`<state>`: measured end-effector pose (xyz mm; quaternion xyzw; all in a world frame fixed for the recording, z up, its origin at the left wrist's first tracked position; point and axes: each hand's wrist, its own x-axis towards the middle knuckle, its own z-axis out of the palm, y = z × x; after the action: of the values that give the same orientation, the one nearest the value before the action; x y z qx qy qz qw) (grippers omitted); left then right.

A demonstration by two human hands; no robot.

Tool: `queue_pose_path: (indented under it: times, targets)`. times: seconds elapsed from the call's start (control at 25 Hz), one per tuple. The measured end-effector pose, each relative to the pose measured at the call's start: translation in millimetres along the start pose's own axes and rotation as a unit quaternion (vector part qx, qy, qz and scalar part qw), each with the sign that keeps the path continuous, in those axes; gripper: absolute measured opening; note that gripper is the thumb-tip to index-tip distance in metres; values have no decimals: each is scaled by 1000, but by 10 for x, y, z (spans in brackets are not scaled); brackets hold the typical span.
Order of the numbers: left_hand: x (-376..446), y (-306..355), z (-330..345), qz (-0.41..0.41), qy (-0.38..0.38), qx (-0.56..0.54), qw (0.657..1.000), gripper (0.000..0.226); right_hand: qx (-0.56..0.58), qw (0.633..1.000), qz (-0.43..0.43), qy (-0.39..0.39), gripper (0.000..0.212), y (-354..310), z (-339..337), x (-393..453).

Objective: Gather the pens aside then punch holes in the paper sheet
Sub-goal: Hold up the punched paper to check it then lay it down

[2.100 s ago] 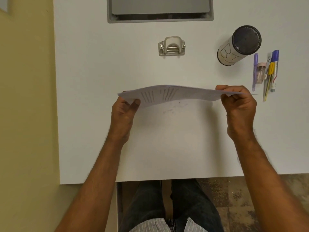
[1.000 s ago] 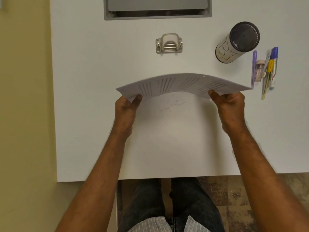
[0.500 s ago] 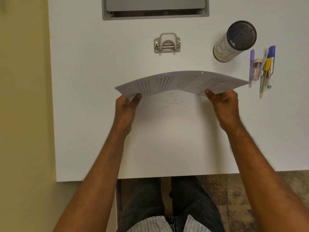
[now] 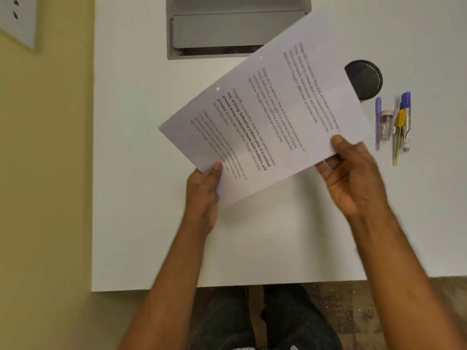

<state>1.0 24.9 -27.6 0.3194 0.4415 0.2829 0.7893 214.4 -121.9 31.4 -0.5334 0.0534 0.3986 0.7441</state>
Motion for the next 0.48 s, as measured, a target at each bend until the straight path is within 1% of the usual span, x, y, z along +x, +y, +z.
queue_pose_path:
  times: [0.04,0.08,0.16,0.2,0.28,0.36,0.44,0.48]
  targets:
    - [-50,-61,56,-13,5,-33,999,26,15,1000,8,-8,24,119,103,-61]
    - [-103,-126,108,-24,1,-65,998,27,7,1000,11,-16,25,239,199,-118]
    - [-214,-245,184,-45,-24,-108,993,31,-50,999,-1,-10,29,424,345,-214]
    - [-250,-273,190,-55,-37,-111,992,33,-83,996,-19,4,30,455,387,-237]
    - [-248,-241,125,-61,-47,-98,992,33,-135,988,-65,25,29,398,402,-220]
    - [-141,-69,-21,-44,-41,-87,994,31,-178,980,-90,25,26,245,341,-142]
    - [2,238,-164,-21,-39,-52,998,28,-219,971,-93,-5,25,89,274,-61]
    - [67,425,-205,-7,-45,-1,999,26,-237,967,-91,-24,25,30,255,-32]
